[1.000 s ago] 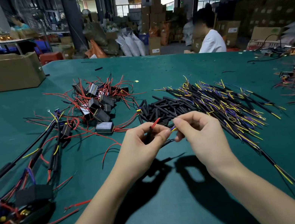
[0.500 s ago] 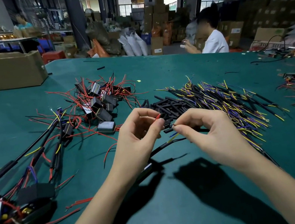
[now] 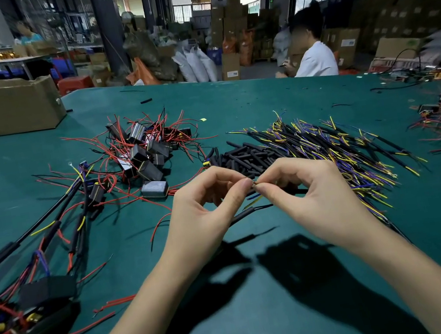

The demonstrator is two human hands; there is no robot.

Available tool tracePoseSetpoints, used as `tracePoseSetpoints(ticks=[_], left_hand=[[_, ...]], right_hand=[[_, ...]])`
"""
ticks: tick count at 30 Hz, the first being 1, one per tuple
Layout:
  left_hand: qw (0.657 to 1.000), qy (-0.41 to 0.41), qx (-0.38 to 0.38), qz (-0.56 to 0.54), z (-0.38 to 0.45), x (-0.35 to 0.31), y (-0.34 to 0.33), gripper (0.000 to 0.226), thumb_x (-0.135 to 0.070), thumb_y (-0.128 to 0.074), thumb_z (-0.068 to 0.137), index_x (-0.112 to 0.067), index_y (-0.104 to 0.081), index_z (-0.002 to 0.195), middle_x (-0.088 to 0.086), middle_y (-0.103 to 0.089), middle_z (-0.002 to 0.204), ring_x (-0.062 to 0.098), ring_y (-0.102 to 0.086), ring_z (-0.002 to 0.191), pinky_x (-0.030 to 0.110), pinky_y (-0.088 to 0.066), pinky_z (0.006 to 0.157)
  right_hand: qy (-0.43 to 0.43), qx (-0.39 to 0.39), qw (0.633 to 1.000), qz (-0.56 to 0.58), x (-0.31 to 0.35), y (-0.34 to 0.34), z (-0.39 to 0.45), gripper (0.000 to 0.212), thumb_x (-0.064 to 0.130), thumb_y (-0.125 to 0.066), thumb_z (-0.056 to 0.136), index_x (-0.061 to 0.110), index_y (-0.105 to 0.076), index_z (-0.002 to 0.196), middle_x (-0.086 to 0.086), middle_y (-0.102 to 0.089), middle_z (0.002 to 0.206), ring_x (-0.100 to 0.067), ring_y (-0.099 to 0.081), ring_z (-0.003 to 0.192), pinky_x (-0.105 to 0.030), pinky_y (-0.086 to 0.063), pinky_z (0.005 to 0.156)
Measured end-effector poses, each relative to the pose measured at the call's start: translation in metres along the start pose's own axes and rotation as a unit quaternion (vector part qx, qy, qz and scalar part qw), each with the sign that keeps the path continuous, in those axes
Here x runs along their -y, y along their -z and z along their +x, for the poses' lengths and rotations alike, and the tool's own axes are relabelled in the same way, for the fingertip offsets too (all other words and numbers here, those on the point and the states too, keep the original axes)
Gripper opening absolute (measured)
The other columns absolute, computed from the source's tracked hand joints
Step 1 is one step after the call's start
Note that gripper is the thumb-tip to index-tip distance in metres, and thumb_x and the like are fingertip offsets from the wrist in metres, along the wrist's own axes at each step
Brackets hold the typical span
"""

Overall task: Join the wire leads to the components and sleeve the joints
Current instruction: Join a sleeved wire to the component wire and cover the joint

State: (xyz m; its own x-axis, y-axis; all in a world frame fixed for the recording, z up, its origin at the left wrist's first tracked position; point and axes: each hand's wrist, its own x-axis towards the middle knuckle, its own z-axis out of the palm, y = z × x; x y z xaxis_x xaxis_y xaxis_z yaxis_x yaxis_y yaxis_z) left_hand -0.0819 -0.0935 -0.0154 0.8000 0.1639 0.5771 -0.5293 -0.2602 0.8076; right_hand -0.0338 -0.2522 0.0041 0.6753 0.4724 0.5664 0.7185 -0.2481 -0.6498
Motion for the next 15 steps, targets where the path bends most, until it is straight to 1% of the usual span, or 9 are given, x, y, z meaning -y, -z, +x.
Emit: tracePoseSetpoints(ticks=[2,5,7,9,12,15], left_hand=[[1.000,0.004,-0.003,-0.002,0.0004,-0.0009,-0.0004,0.010,-0.009,-0.064,0.089,-0.007,-0.064,0.079,-0.006,-0.059,0.067,0.008,-0.050,0.062,0.026,-0.043,0.063],[1.000,0.012,-0.002,-0.009,0.0013,-0.0026,-0.0004,0.014,-0.010,-0.063,0.089,-0.007,-0.061,0.076,-0.010,-0.054,0.063,0.005,-0.046,0.059,0.021,-0.039,0.060],[0.999,0.027,-0.004,-0.017,0.0018,-0.0036,-0.0010,0.016,-0.010,-0.063,0.090,-0.010,-0.060,0.074,-0.013,-0.052,0.060,0.004,-0.043,0.057,0.017,-0.036,0.057],[0.998,0.049,-0.005,-0.031,0.0021,-0.0049,-0.0022,0.017,-0.012,-0.061,0.090,-0.013,-0.060,0.073,-0.014,-0.049,0.055,0.004,-0.039,0.055,0.015,-0.032,0.053],[0.997,0.064,-0.007,-0.035,0.0024,-0.0067,-0.0030,0.016,-0.014,-0.061,0.089,-0.013,-0.060,0.074,-0.014,-0.047,0.053,0.003,-0.037,0.054,0.013,-0.030,0.051],[0.997,0.067,-0.012,-0.034,0.0021,-0.0081,-0.0029,0.016,-0.014,-0.061,0.090,-0.011,-0.059,0.074,-0.014,-0.045,0.053,0.004,-0.035,0.053,0.014,-0.029,0.049]], right_hand=[[0.005,0.000,1.000,-0.003,0.0001,-0.0004,0.0003,0.015,0.006,-0.070,0.084,0.017,-0.068,0.075,0.013,-0.059,0.064,-0.004,-0.050,0.060,-0.018,-0.041,0.061],[0.023,-0.001,1.000,-0.015,0.0007,-0.0012,0.0005,0.013,0.005,-0.070,0.084,0.016,-0.069,0.077,0.011,-0.061,0.066,-0.007,-0.053,0.061,-0.017,-0.043,0.061],[0.036,-0.002,0.999,-0.021,0.0015,-0.0014,0.0006,0.011,0.003,-0.069,0.084,0.014,-0.070,0.083,0.010,-0.064,0.070,-0.007,-0.057,0.065,-0.012,-0.043,0.064],[0.047,-0.010,0.998,-0.030,0.0024,-0.0012,0.0008,0.016,0.000,-0.069,0.083,0.014,-0.071,0.090,0.008,-0.066,0.075,-0.008,-0.061,0.070,-0.010,-0.044,0.069],[0.067,-0.022,0.997,-0.038,0.0038,-0.0013,0.0010,0.020,-0.003,-0.067,0.083,0.014,-0.072,0.090,0.010,-0.070,0.081,-0.005,-0.065,0.076,-0.012,-0.048,0.075],[0.082,-0.028,0.995,-0.039,0.0039,-0.0020,0.0011,0.021,-0.005,-0.067,0.082,0.014,-0.072,0.089,0.010,-0.071,0.082,-0.006,-0.065,0.075,-0.016,-0.050,0.075]])
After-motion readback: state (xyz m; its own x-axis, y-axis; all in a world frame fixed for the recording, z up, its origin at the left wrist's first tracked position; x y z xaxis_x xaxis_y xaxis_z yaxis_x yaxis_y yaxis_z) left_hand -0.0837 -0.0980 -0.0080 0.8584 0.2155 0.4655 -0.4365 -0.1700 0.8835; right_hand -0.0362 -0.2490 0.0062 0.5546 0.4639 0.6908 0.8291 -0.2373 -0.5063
